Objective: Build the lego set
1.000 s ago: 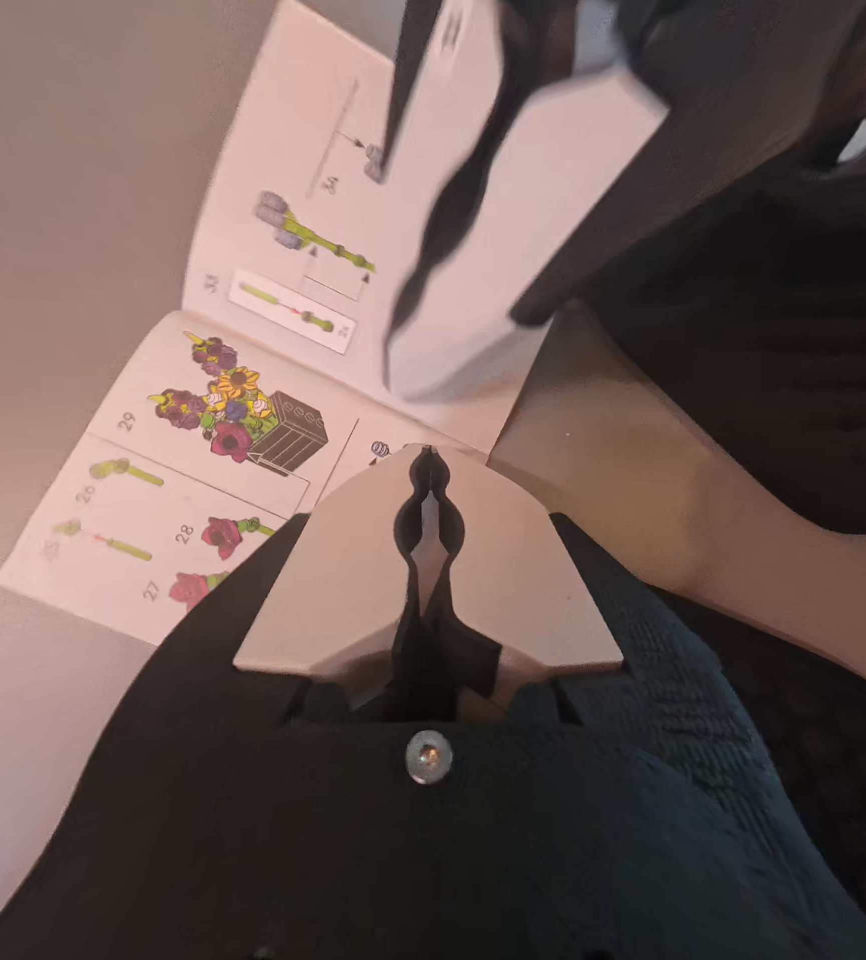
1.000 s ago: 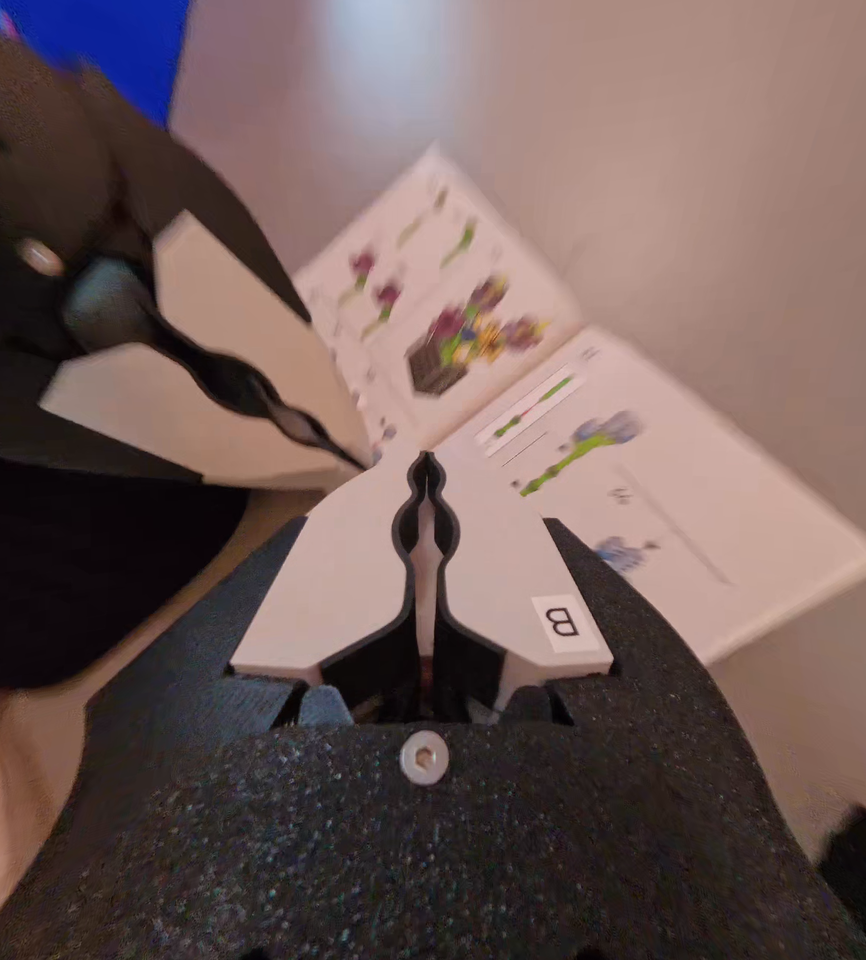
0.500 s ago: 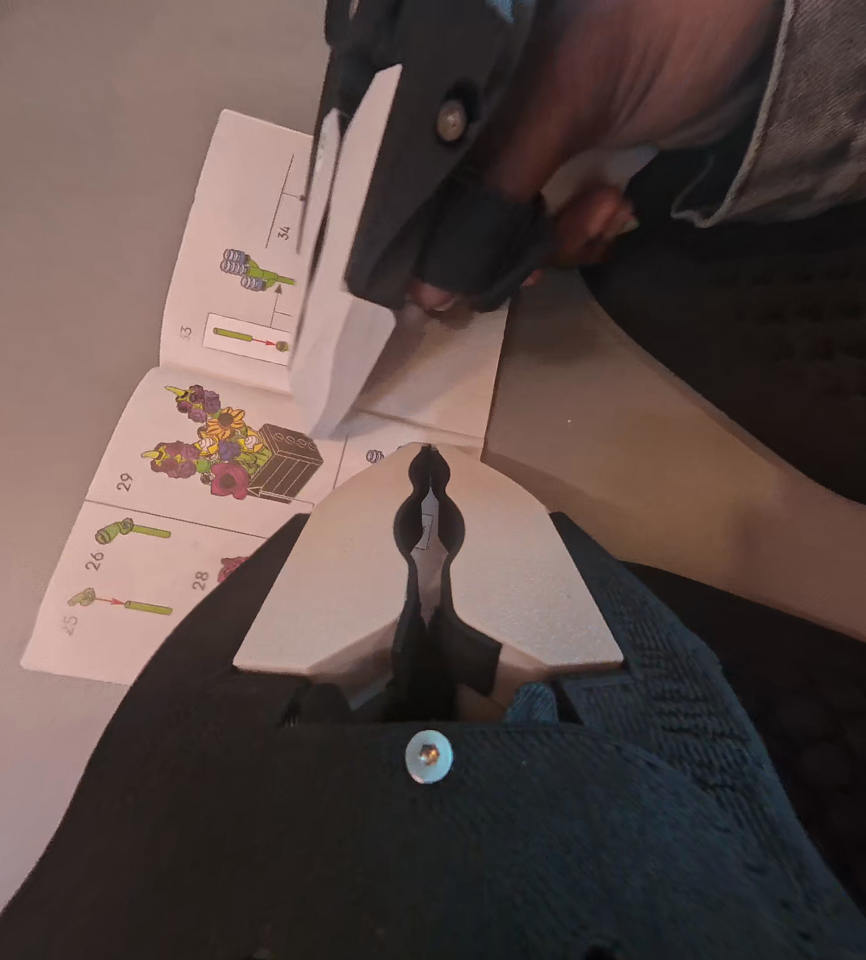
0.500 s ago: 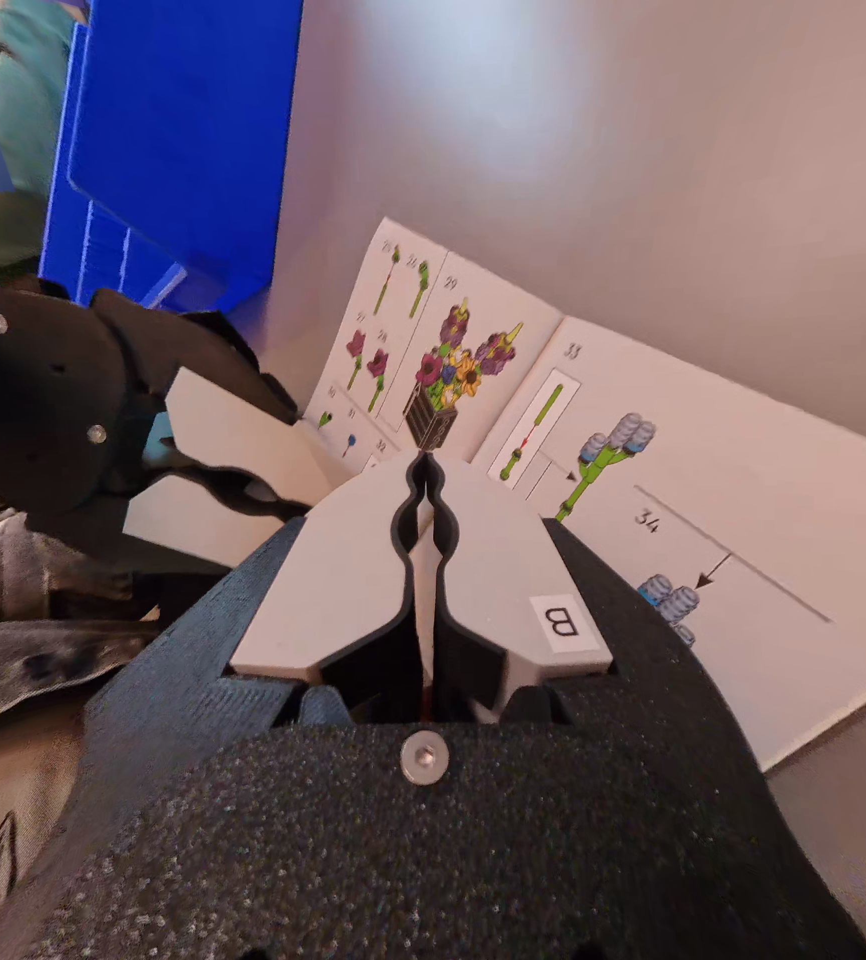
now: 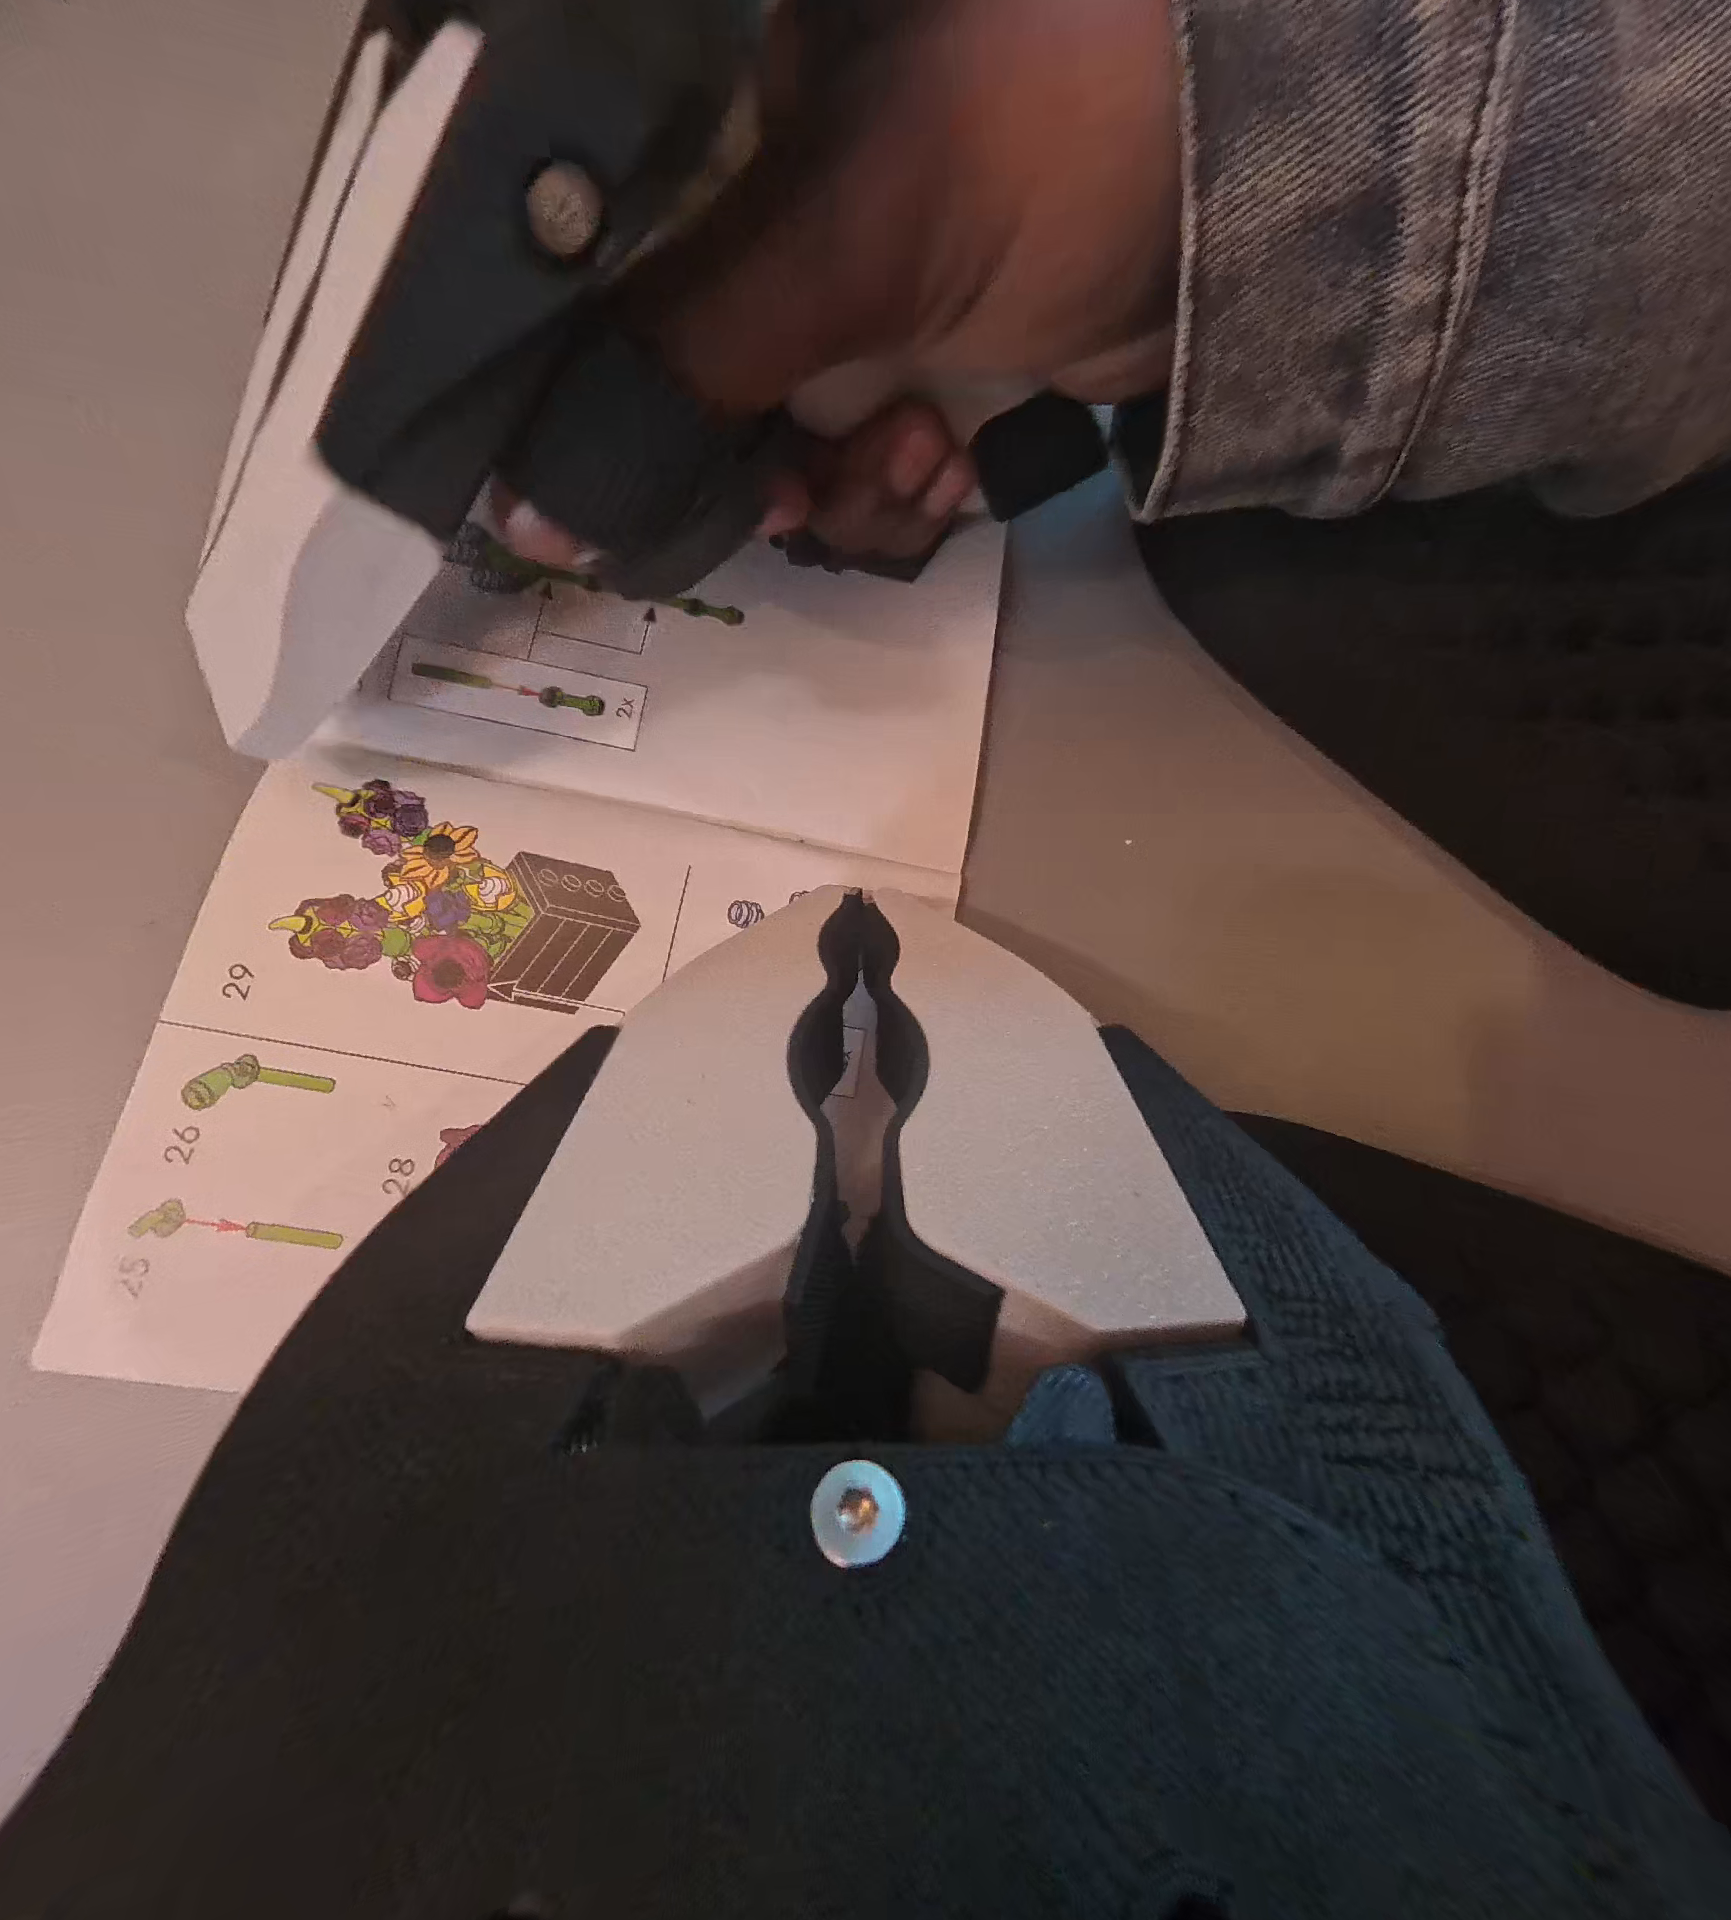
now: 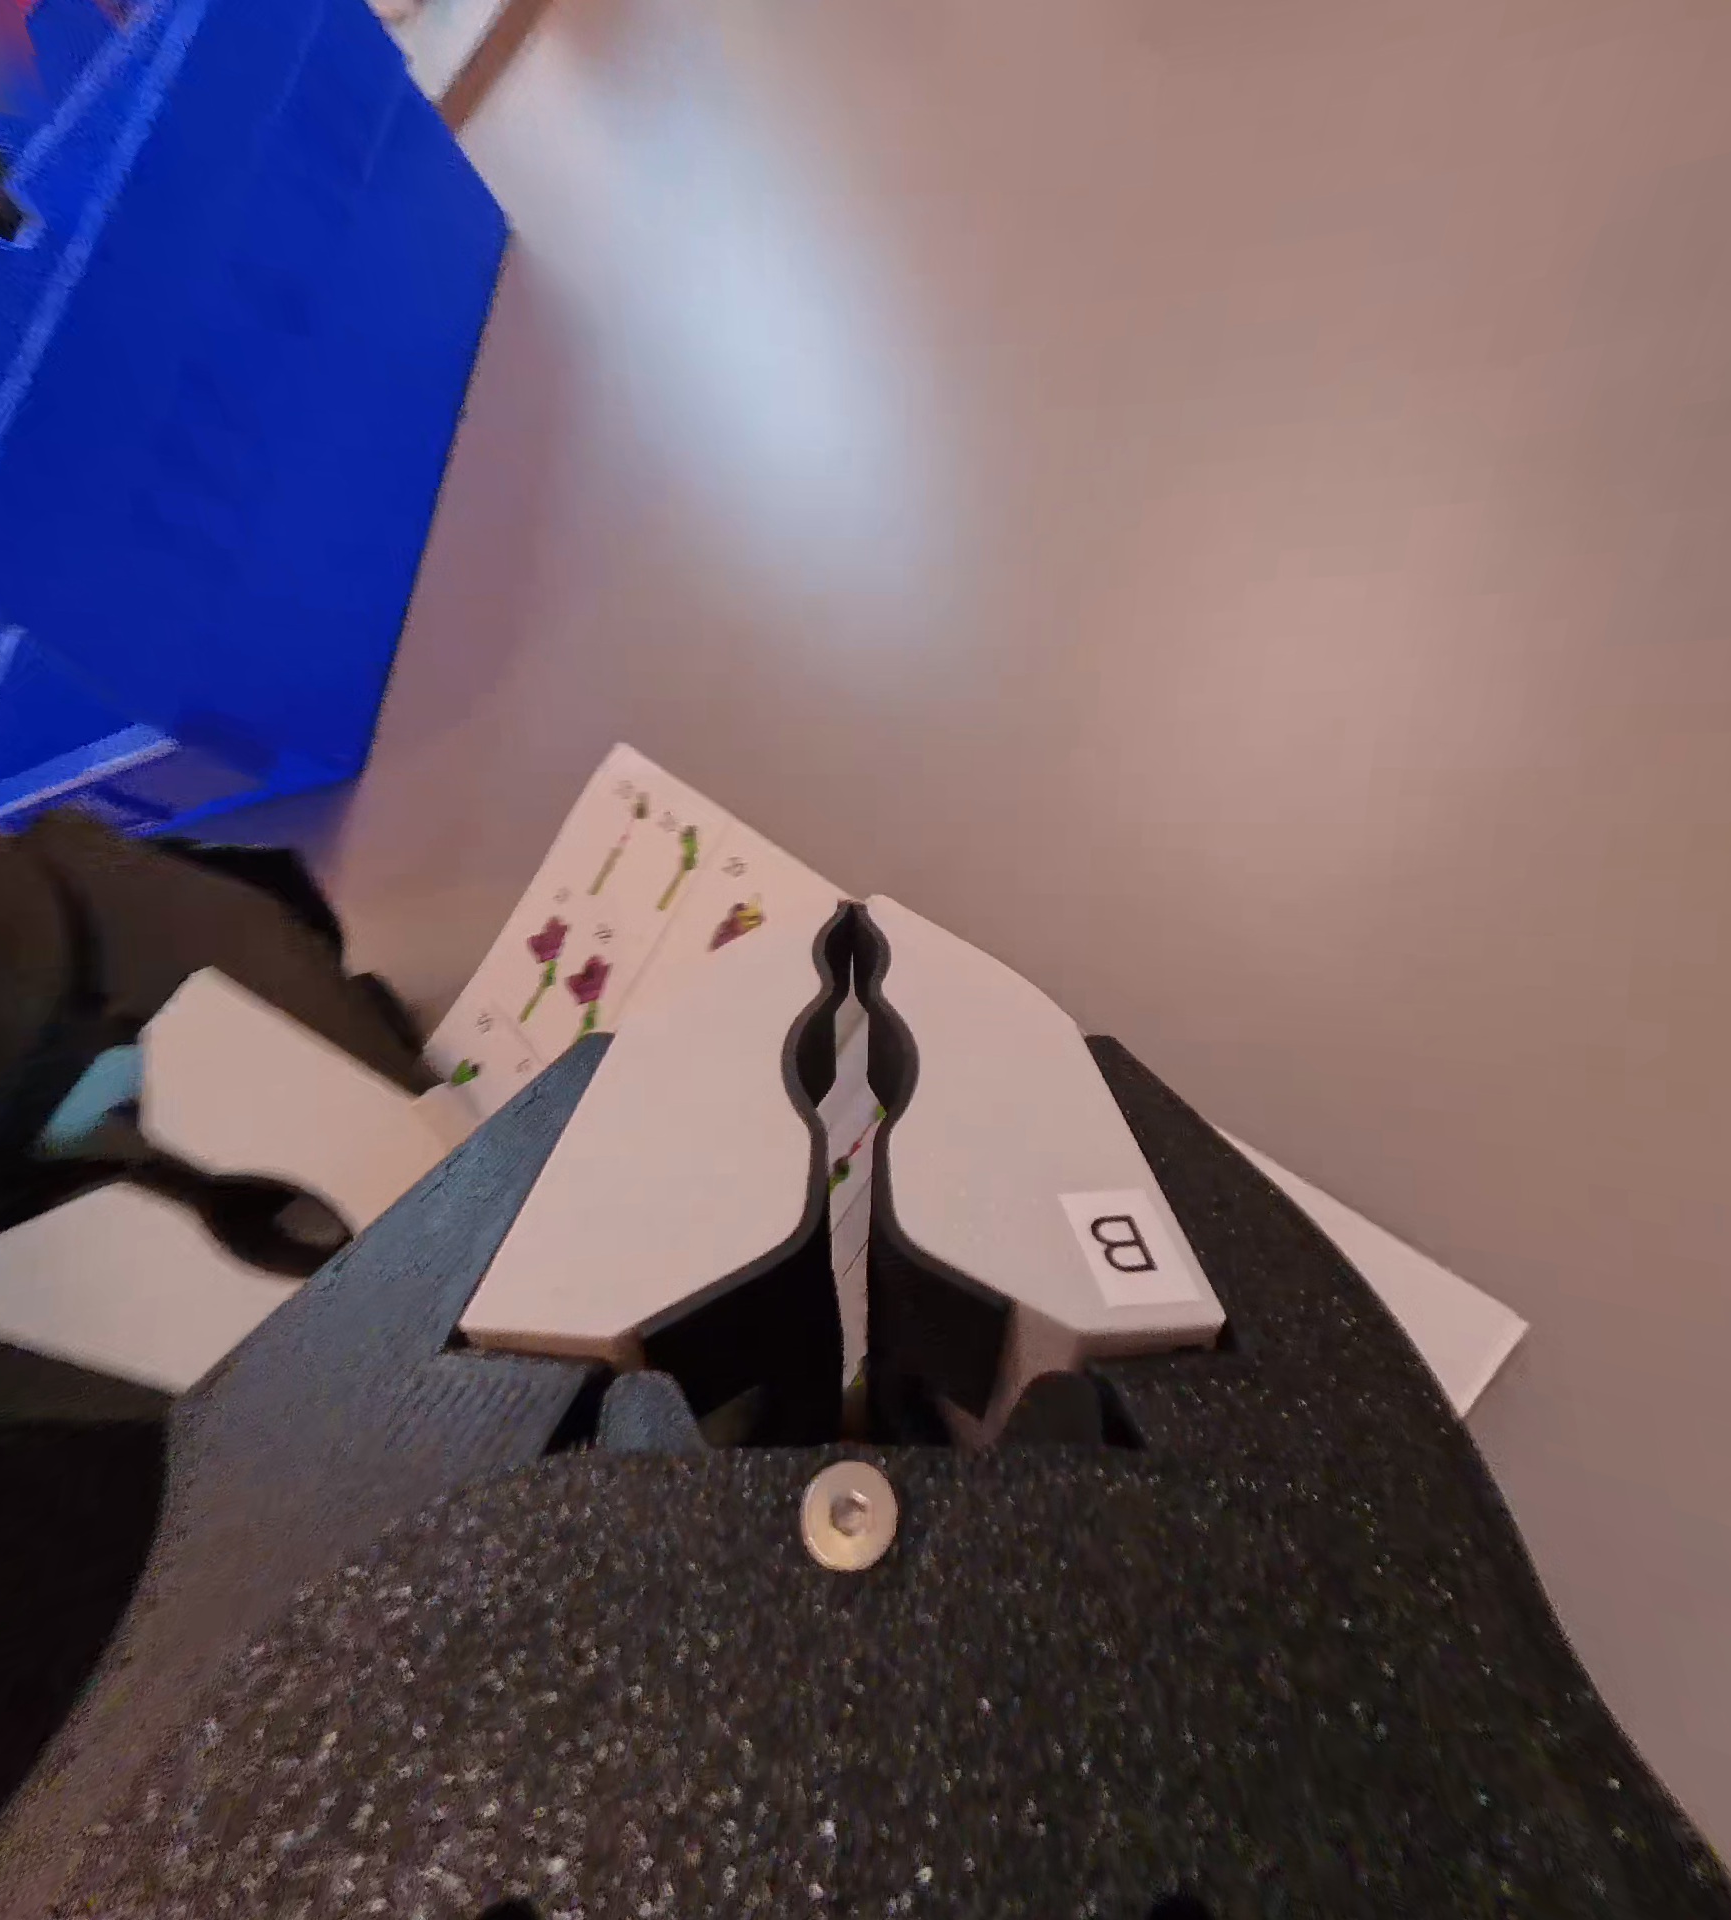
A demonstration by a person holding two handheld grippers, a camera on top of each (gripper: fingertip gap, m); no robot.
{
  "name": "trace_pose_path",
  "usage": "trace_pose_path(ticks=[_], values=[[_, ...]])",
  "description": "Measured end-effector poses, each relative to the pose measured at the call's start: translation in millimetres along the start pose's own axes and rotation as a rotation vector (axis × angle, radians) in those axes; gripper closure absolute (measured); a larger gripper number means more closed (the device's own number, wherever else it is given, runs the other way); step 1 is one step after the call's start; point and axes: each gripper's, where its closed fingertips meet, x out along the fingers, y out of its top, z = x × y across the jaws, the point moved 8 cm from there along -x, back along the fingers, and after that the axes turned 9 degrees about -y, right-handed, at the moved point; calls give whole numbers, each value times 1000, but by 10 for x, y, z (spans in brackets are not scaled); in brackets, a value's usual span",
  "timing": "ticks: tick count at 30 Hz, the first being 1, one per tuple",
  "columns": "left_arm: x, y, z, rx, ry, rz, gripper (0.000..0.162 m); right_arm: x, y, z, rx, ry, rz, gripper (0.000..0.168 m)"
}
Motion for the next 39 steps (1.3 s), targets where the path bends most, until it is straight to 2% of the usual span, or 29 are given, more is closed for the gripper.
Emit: trace_pose_path(ticks=[2,4,7,9,12,15,16,17,19,22,25,26,28,31,35,36,37,39], values=[[-15,-8,-18,-24,-10,13,161,-156,-11,-88,3,56,13,168],[-48,-11,-47,-62,-23,44,161,-290,-120,-185,12,111,-54,168],[-177,52,-127,-146,-48,160,160,-283,-353,-228,66,197,-205,168],[-254,114,-245,-168,33,195,160,-229,-391,-184,144,251,-260,168],[-220,196,-394,-61,185,98,160,-181,-389,-154,172,298,-290,168],[-8,274,-477,89,189,16,161,-170,-394,-140,187,332,-300,168],[79,242,-519,86,176,-9,161,-173,-401,-152,175,342,-309,168],[91,252,-559,72,183,53,161,-177,-414,-179,147,356,-326,168],[66,235,-604,19,193,57,161,-183,-460,-285,39,386,-385,168],[68,225,-584,49,219,50,161,-205,-485,-396,-126,365,-430,168],[44,219,-629,1,231,62,161,-264,-655,-509,-146,535,-624,168],[32,211,-640,-6,237,65,161,-274,-670,-525,-164,540,-628,168],[27,205,-635,1,251,63,162,-324,-652,-570,-275,526,-545,168],[21,201,-627,-21,251,72,162,-522,-509,-641,-391,539,-207,168],[12,189,-608,-71,223,87,162,-766,-362,-531,-517,201,244,166],[12,185,-597,-78,216,88,162,-806,-342,-474,-499,102,299,150],[13,182,-585,-85,216,90,162,-823,-335,-403,-466,9,294,153],[17,176,-557,-84,216,89,162,-787,-382,-255,-428,-161,170,150]])
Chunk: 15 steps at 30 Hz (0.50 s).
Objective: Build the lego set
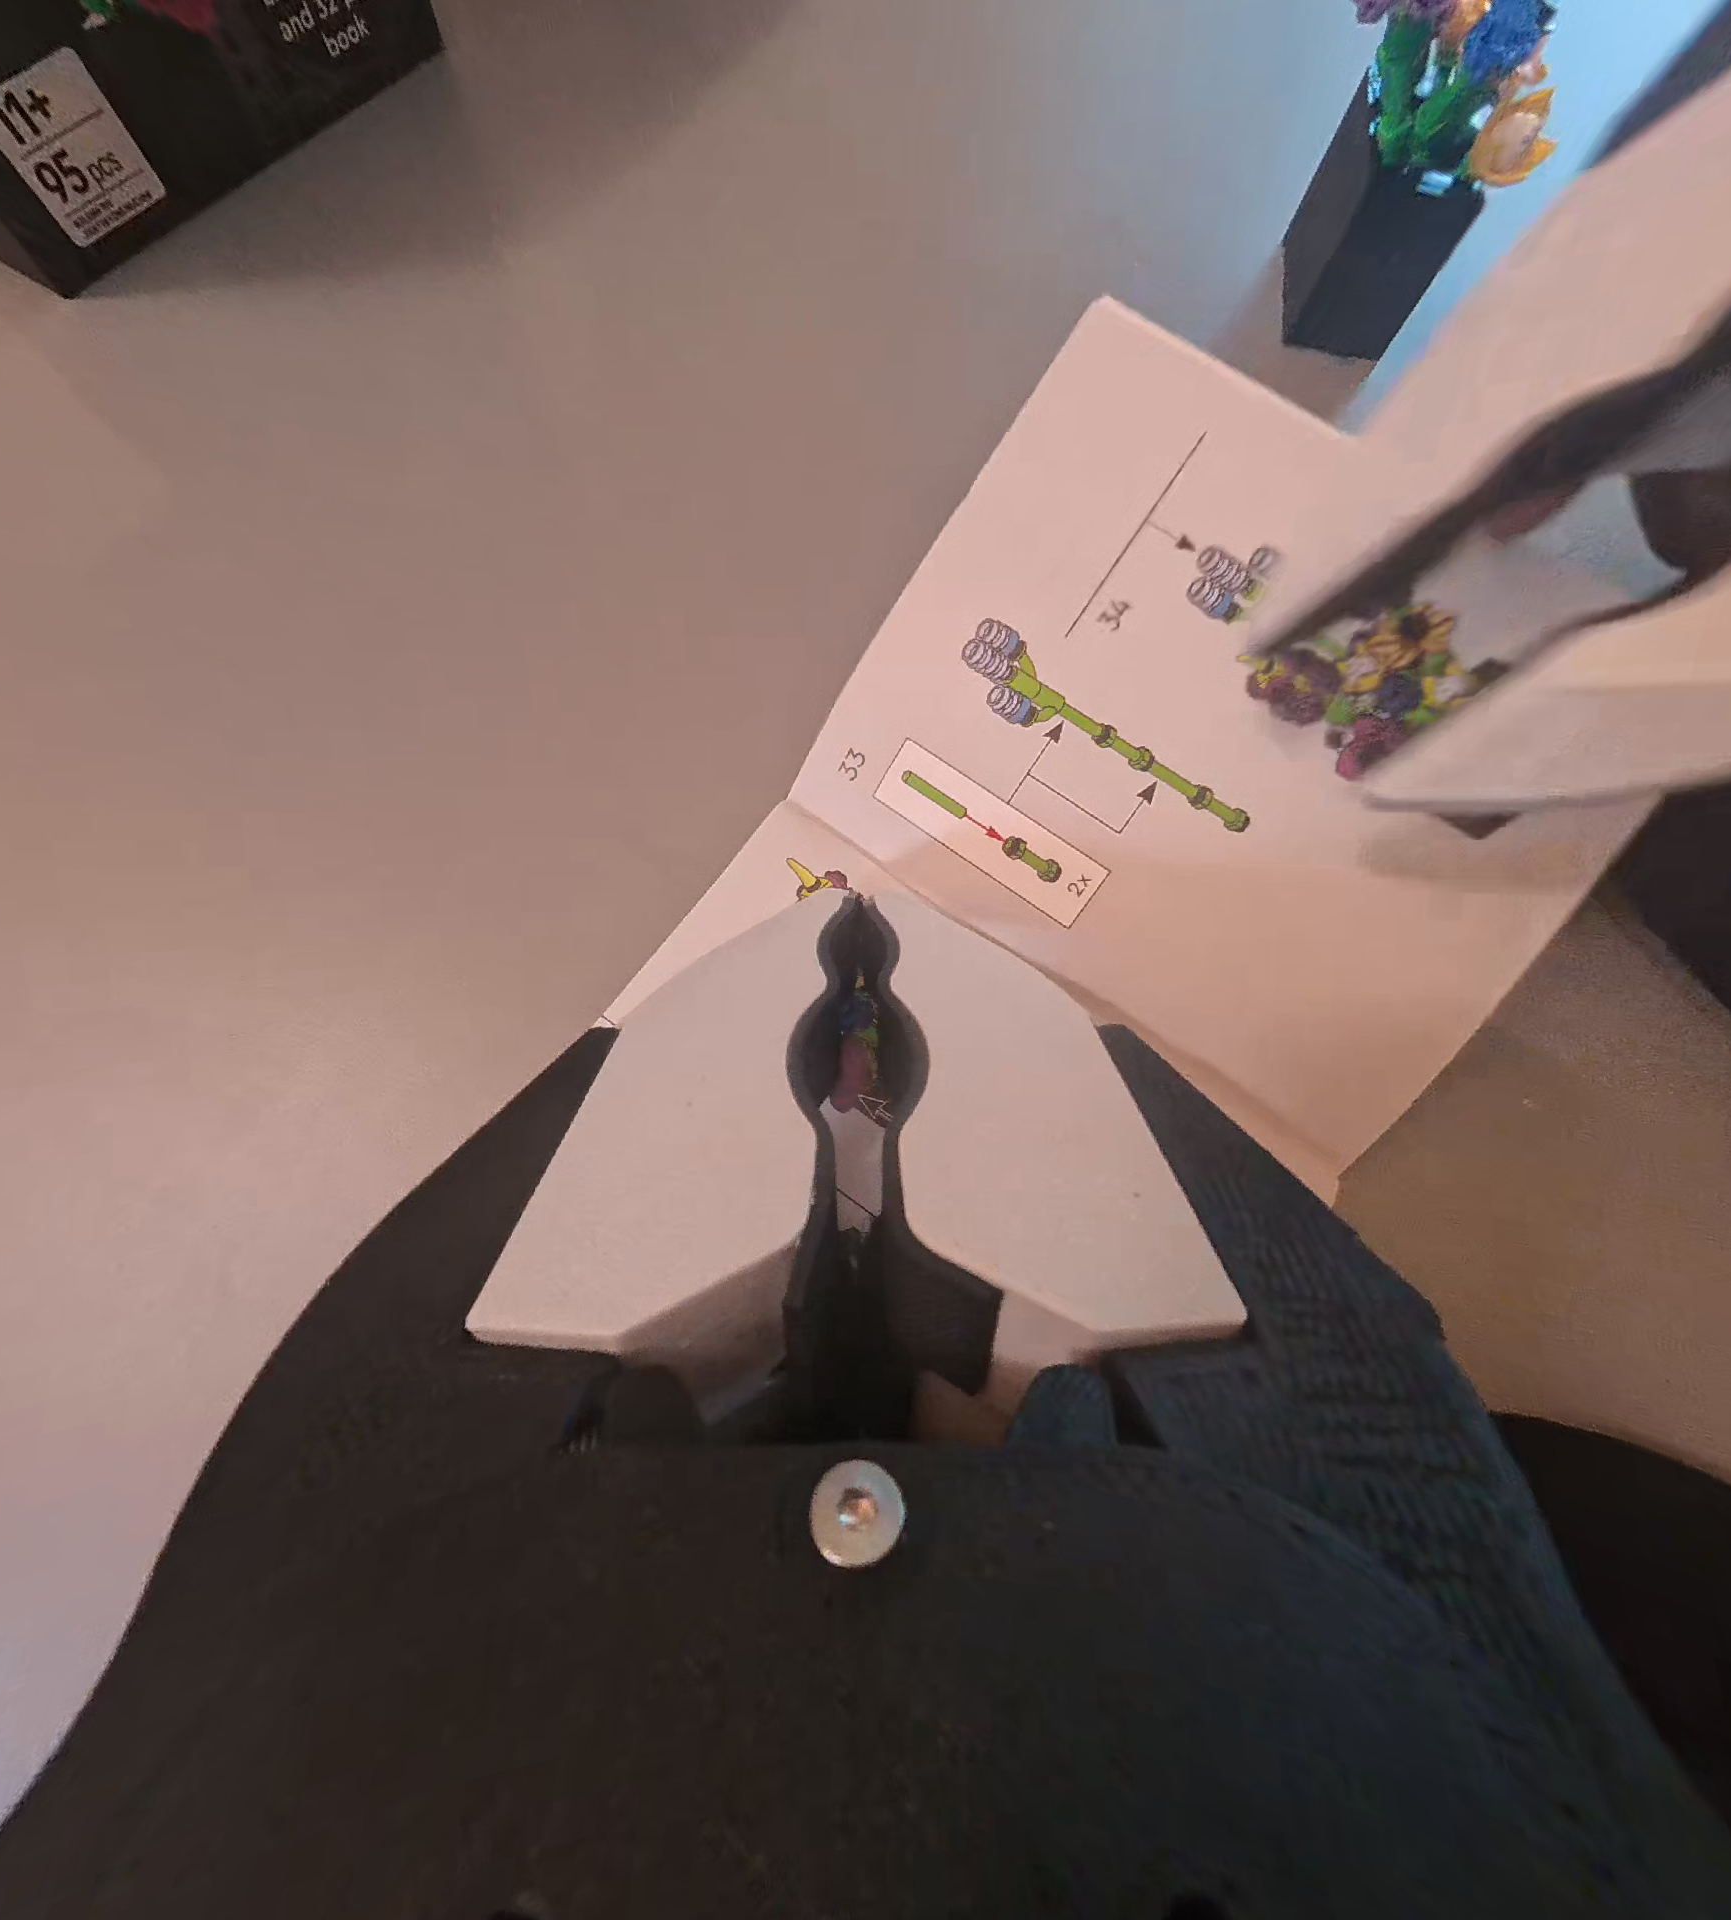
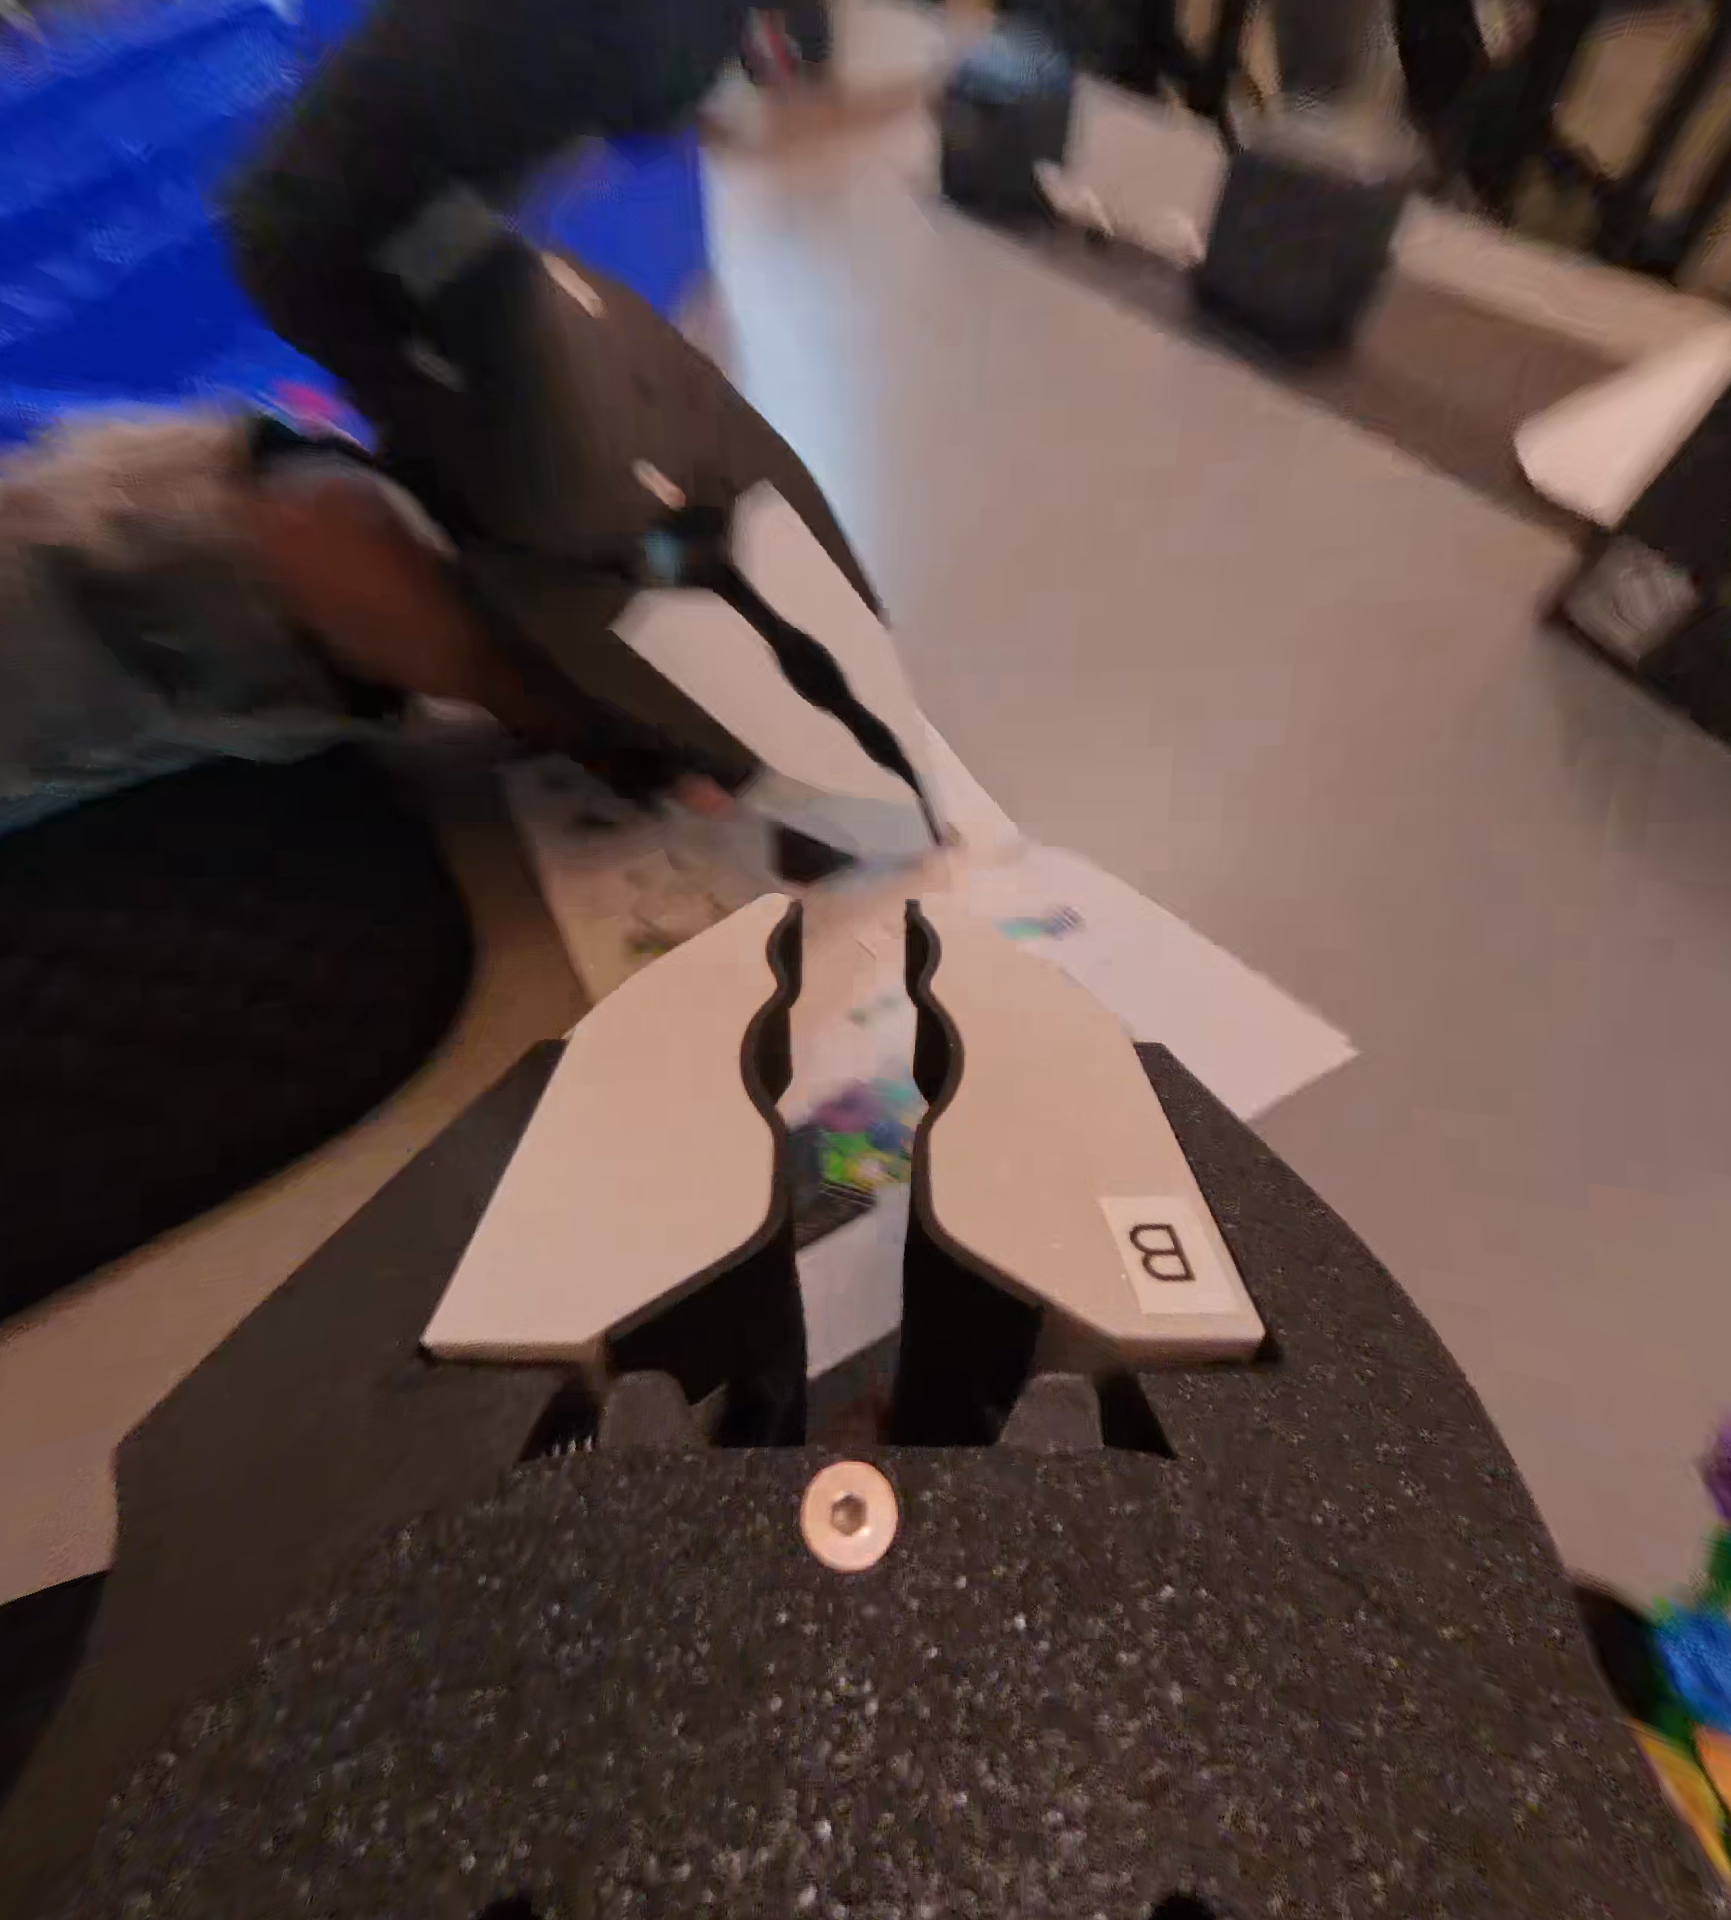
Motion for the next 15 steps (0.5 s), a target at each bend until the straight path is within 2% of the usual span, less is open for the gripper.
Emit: trace_pose_path(ticks=[2,5,7,9,13,15], values=[[-1,-6,22,15,7,-2,161,53,-144,49,-52,-107,-168,150],[-2,-3,28,24,17,0,160,108,-237,28,-149,-181,-302,153],[-5,-3,26,27,28,3,158,119,-245,-8,-180,-167,-316,167],[-10,1,25,48,36,3,156,117,-247,-1,-168,-162,-316,167],[-191,43,54,177,94,-31,135,112,-251,22,-129,-142,-312,167],[-321,84,67,248,121,-15,129,108,-251,16,-143,-153,-311,167]])
